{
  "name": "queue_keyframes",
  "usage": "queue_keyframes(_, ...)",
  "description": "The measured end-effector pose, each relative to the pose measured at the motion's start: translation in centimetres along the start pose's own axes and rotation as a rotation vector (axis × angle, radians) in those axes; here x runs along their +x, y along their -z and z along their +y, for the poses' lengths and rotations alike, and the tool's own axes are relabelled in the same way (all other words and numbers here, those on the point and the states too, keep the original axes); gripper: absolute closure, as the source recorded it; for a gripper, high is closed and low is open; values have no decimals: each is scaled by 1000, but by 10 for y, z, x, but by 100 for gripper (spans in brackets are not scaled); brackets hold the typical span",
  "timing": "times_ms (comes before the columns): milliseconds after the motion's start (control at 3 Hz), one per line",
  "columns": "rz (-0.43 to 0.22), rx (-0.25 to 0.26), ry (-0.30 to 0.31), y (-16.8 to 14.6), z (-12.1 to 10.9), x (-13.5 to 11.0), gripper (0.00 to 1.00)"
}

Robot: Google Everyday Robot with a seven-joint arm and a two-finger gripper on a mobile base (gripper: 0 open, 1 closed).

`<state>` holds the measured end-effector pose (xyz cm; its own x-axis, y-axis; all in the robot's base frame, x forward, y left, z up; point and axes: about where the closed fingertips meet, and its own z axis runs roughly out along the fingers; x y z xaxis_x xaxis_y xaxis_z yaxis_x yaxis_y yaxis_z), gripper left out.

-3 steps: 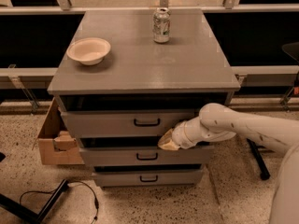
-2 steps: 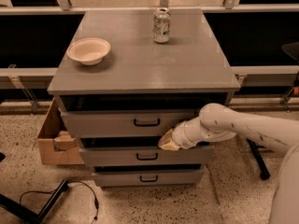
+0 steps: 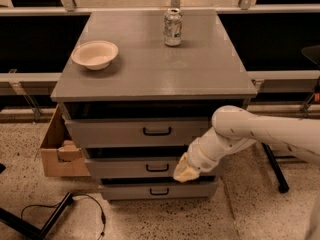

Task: Close top drawer

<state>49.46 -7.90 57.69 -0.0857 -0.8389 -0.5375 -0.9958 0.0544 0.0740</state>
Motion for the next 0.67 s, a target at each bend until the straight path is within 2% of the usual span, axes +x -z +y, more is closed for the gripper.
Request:
queue_keyframes(333,135,-110,-3,43,47,-3,100)
queue_keyframes(667,285,-107,-67,108,58,6,100)
